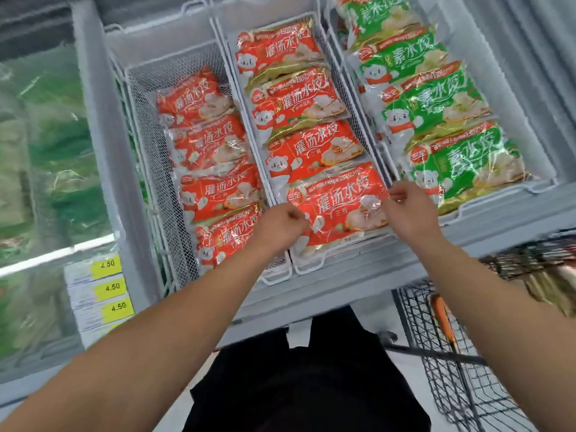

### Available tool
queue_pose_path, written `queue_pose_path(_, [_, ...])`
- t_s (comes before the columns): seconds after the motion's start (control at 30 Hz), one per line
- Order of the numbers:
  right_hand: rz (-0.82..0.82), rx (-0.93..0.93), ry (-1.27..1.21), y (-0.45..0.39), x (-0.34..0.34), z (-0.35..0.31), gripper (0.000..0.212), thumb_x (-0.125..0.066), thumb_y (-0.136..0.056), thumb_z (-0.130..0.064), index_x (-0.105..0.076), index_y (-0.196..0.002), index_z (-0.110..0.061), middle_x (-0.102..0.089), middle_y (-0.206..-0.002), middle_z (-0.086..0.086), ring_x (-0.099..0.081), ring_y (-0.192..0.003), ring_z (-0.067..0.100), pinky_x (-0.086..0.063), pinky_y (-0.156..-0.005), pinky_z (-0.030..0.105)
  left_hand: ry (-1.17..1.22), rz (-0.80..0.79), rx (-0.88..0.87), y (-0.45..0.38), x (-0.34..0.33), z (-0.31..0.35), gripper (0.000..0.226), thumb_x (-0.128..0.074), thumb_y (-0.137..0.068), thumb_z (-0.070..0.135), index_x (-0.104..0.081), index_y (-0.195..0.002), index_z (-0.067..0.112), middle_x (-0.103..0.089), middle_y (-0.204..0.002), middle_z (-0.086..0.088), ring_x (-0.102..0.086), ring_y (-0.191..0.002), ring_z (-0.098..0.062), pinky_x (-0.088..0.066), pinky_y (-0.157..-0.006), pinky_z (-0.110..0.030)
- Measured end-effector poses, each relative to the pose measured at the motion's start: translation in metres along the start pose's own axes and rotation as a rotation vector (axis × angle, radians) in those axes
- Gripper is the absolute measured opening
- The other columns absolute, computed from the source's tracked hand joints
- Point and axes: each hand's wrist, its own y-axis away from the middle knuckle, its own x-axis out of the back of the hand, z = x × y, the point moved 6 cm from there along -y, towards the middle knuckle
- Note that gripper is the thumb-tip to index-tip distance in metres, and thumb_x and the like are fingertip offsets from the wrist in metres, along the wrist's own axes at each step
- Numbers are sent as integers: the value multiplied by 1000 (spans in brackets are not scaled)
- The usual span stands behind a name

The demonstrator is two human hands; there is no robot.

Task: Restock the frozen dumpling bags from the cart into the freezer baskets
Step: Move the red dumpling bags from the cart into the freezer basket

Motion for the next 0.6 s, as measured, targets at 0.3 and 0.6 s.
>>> queue_pose_path(0.3, [365, -201, -192, 131, 61, 94, 23, -60, -88, -12, -66, -110, -12, -66, -101, 4, -60, -95, 21, -45, -87, 30, -219, -127, -444, 47, -66, 83, 22, -66, -88, 19, -73, -109, 14, -73, -108, -3, -65, -100, -20, -45, -83, -24])
queue_pose_path(0.6, [459, -612, -230, 249, 66, 266, 16, -62, -86, -16, -68, -100, -13, -70, -100, 9, -64, -96, 30, -47, -84, 34, -440, -399, -666, 117, -226, 137, 20, -66, -87, 19, -73, -105, 18, -68, -94, 6, -59, -87, -8, -34, -72, -14])
